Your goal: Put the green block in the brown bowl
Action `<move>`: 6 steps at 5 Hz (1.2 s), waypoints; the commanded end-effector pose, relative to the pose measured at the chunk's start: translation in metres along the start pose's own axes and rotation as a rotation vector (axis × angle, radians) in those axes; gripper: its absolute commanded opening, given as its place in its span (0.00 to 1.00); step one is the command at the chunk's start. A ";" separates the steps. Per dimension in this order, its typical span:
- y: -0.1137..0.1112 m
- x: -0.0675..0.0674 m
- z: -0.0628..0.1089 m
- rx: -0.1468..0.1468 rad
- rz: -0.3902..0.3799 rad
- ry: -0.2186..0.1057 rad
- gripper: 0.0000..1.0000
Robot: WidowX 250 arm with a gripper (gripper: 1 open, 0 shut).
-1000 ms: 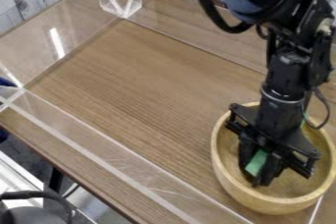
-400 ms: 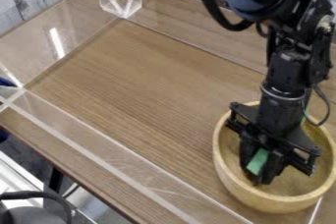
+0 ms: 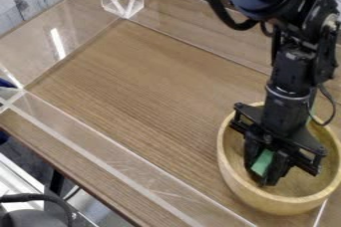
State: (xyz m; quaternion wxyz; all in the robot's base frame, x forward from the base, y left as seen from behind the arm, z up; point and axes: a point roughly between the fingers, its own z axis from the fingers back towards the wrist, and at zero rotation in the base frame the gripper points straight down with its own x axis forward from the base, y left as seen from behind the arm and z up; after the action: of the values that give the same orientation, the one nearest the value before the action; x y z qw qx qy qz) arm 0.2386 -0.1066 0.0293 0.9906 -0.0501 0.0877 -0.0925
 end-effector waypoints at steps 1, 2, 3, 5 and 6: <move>0.005 0.007 0.005 -0.009 0.022 -0.020 0.00; 0.006 0.007 0.003 -0.010 0.026 -0.015 0.00; 0.007 0.008 0.002 -0.010 0.031 -0.009 0.00; 0.009 0.008 0.003 -0.014 0.036 0.001 1.00; 0.009 0.006 0.007 -0.017 0.039 -0.002 1.00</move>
State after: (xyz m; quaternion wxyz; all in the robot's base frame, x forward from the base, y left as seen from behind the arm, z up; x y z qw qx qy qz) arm 0.2429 -0.1022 0.0285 0.9902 -0.0538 0.1003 -0.0808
